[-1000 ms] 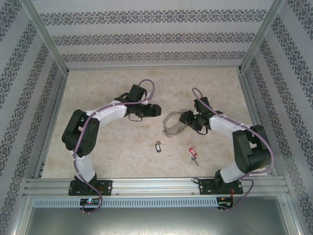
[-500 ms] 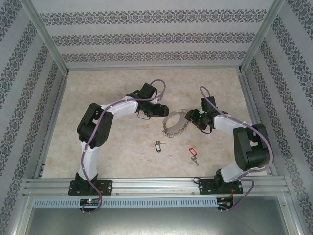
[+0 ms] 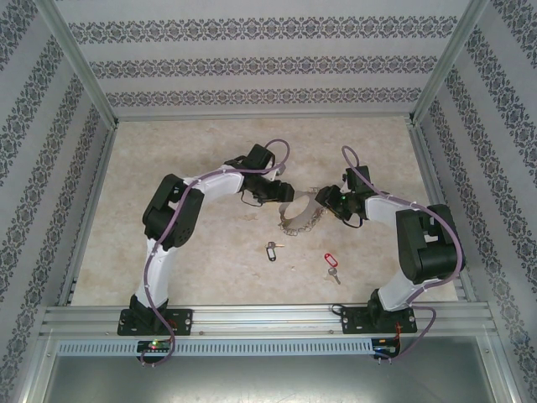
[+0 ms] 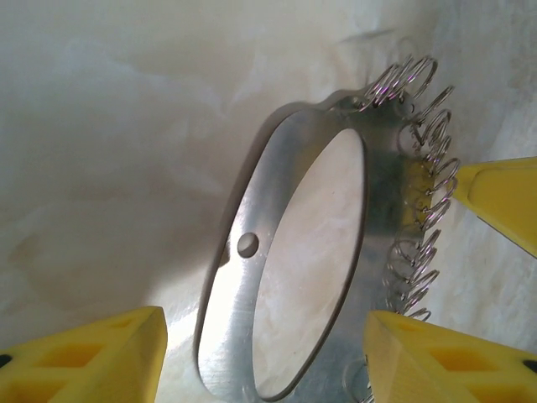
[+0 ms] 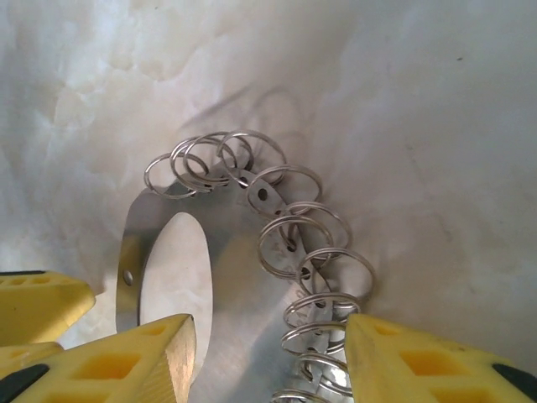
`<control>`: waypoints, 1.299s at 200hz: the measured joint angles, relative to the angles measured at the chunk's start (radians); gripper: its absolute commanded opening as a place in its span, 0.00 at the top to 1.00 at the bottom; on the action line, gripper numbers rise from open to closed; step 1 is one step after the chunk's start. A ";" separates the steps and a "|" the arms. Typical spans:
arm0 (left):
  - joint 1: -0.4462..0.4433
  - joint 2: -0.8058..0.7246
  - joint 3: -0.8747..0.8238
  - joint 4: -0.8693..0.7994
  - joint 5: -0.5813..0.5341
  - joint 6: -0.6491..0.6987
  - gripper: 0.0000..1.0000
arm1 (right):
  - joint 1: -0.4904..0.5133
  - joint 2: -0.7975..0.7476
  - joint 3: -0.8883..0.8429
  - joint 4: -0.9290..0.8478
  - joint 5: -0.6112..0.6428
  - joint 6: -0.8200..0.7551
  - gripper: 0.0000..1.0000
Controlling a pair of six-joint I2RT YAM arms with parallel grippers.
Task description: Put the keys on the keyring
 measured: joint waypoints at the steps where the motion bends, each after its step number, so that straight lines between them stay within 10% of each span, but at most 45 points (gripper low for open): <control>1: 0.000 0.000 0.001 0.000 0.000 0.000 0.37 | 0.000 0.000 -0.001 0.001 -0.001 0.000 0.49; 193: -0.013 0.044 0.043 -0.011 0.010 0.000 0.41 | -0.024 0.083 -0.092 0.319 -0.154 0.037 0.62; 260: -0.017 0.039 0.040 -0.014 -0.016 -0.001 0.42 | -0.030 0.115 -0.106 0.393 -0.188 0.041 0.81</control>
